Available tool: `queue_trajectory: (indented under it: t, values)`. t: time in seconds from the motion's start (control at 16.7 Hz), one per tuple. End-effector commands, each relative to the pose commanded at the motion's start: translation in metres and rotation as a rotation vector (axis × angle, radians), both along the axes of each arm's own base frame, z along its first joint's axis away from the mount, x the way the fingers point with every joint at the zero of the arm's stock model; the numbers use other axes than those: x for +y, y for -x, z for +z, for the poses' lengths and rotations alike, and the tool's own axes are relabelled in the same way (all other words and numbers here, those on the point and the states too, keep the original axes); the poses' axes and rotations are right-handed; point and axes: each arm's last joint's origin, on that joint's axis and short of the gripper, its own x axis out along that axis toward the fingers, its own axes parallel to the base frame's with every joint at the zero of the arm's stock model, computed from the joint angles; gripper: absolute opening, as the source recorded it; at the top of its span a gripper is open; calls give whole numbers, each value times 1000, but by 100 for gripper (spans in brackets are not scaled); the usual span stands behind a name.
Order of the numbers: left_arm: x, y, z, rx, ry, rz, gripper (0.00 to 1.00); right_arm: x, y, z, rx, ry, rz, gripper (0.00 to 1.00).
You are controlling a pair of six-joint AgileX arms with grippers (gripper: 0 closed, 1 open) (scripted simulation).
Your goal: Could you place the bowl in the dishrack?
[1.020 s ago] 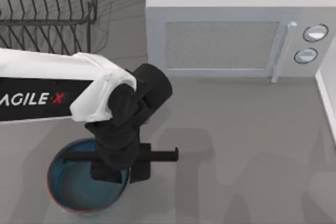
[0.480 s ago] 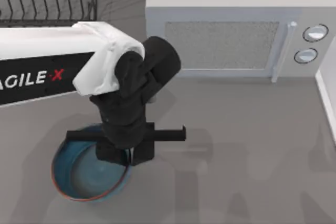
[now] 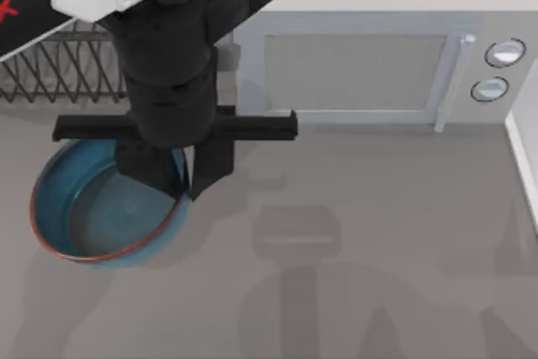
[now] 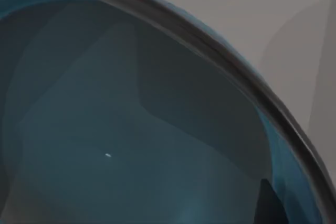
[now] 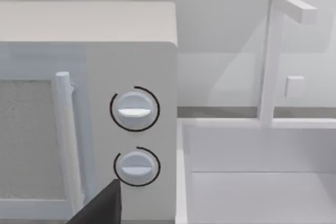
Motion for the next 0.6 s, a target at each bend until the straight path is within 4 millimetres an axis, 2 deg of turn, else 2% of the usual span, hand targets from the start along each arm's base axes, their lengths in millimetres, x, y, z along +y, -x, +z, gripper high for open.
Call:
queue_trajectory:
  t: [0.18,0.48,0.6]
  values:
    - [6,6,24,-17,15,-1,0,0,0,0,0,0,0,100]
    - [7,5,24,-17,14,0,0,0,0,0,0,0,0,100]
    - [14,3,27,-44,44,4,0,0,0,0,0,0,0,100]
